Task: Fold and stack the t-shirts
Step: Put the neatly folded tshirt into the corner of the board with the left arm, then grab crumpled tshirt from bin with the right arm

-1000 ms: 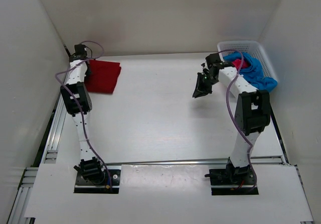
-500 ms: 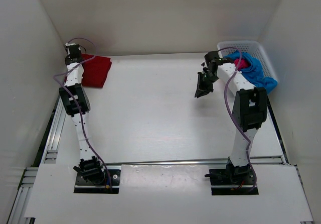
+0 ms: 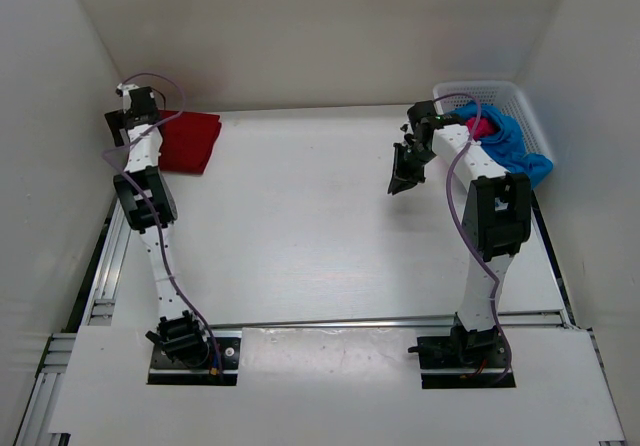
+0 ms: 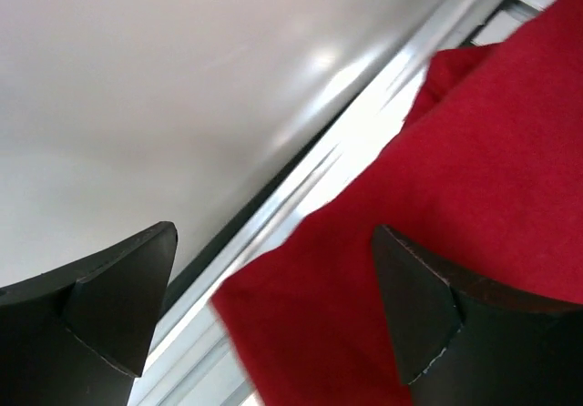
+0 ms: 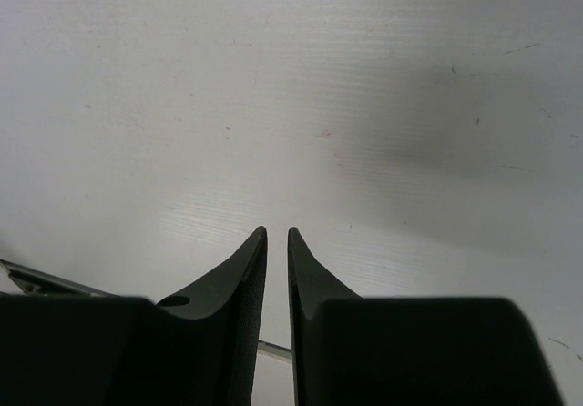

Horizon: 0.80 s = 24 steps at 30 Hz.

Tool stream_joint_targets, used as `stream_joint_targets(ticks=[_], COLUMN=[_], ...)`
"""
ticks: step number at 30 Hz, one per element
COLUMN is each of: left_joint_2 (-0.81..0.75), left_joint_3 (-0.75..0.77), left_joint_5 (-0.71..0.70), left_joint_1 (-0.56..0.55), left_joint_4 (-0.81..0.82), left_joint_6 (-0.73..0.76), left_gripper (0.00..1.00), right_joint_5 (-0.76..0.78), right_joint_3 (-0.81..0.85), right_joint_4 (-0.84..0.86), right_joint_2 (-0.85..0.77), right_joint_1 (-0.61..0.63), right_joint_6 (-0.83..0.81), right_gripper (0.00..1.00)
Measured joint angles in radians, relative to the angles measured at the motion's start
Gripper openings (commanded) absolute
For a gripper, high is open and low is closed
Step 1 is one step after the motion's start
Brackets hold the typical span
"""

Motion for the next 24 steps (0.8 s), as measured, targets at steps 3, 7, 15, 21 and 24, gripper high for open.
stream_joint_targets(ticks=[3, 7, 15, 21, 24], left_joint_2=[-0.037, -0.094, -0.441, -0.787, -0.892], left_joint_3=[-0.015, -0.021, -0.412, -0.652, -0.61], left_joint_5=[-0.032, -0.066, -0.024, 0.17, 0.376], left_joint_1=[-0.003, -0.011, -0.09, -0.232, -0.218], left_joint_4=[-0.003, 0.005, 0.013, -0.076, -0.19], left_joint_6=[0.0, 0.0, 0.0, 0.0, 0.0], left_gripper=[1.0, 1.0, 1.0, 1.0, 1.0], right_joint_5=[-0.008, -0.013, 0.01, 0.153, 0.228], right_joint_3=[-0.002, -0.003, 0.051, 0.2, 0.264], right_joint_4=[0.001, 0.001, -0.031, -0.038, -0.022], right_joint_2=[0.0, 0.0, -0.035, -0.142, -0.193], right_joint_1=[0.0, 0.0, -0.006, -0.095, -0.204], right_joint_6=[0.0, 0.0, 0.003, -0.01, -0.002], right_gripper=[0.19, 0.22, 0.53, 0.77, 0.78])
